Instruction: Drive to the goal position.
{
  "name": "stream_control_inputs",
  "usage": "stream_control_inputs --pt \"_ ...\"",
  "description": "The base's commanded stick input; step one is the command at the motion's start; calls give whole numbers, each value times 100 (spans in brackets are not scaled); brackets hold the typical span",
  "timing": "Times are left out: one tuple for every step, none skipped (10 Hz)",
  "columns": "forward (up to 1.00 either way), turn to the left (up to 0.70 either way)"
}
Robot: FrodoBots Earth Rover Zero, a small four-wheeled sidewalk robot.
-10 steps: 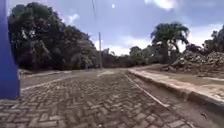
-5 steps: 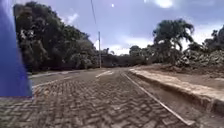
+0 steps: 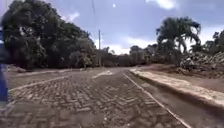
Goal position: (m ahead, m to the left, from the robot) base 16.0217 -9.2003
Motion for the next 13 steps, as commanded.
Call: stream_control_inputs --pt "100 0" --pt "100 0" --pt "100 0" --pt "100 0" --pt "100 0" --pt "100 0" --pt "100 0" --pt "100 0" --pt "100 0" --pt "100 0" --pt "100 0" --pt "100 0" --pt "100 0"
